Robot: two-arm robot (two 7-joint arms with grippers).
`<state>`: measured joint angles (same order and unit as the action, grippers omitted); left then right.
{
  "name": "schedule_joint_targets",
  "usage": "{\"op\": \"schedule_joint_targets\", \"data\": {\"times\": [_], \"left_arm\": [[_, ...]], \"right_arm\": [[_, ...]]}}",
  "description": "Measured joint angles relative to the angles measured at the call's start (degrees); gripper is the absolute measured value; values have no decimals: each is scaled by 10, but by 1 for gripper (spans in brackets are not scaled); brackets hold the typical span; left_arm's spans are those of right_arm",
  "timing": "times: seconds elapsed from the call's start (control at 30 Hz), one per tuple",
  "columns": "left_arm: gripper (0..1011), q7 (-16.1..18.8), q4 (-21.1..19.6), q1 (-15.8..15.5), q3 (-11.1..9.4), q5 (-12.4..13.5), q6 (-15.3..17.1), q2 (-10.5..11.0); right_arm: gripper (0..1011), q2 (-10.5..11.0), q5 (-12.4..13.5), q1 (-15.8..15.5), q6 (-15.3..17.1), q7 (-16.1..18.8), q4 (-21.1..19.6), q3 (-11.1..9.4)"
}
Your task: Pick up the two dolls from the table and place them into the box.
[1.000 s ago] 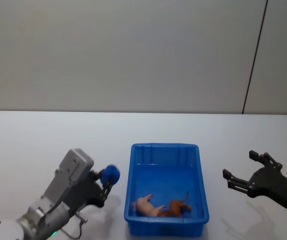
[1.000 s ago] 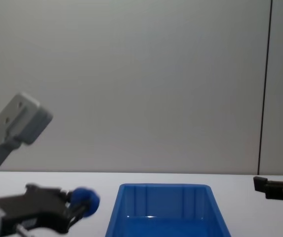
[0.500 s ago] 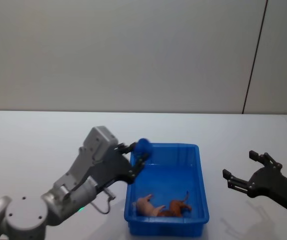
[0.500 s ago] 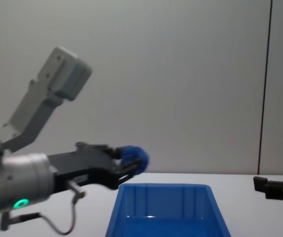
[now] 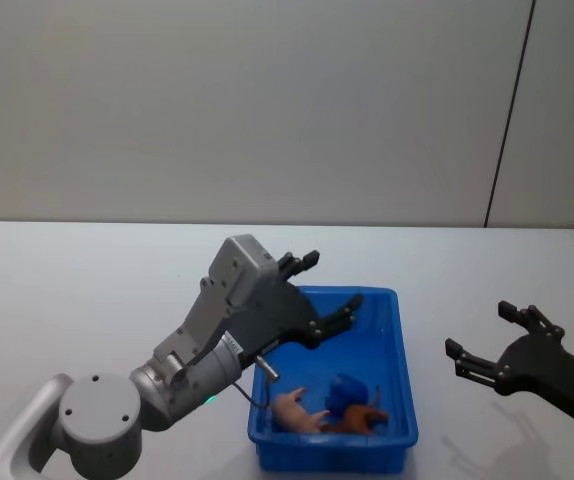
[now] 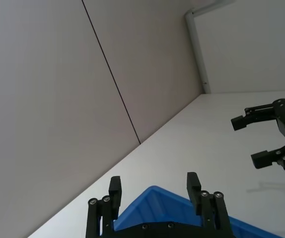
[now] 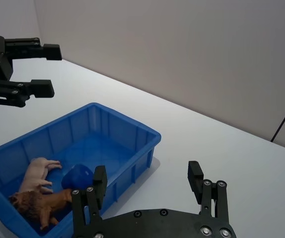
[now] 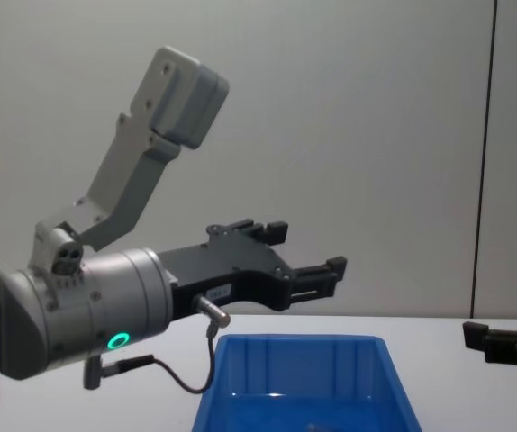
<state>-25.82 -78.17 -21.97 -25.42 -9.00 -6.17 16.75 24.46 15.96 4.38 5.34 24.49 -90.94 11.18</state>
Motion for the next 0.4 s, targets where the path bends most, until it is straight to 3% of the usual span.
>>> {"op": "schedule_joint_targets", "data": {"times": [0.13,0.4], "left_arm": [[942,5,-5,0,-1,-1,-7,-1],[1001,13,-16,2,-2,-2,-18,-2]], "right_arm": [[1001,0,0,0,0,0,0,0],[1001,0,0,0,0,0,0,0]]}}
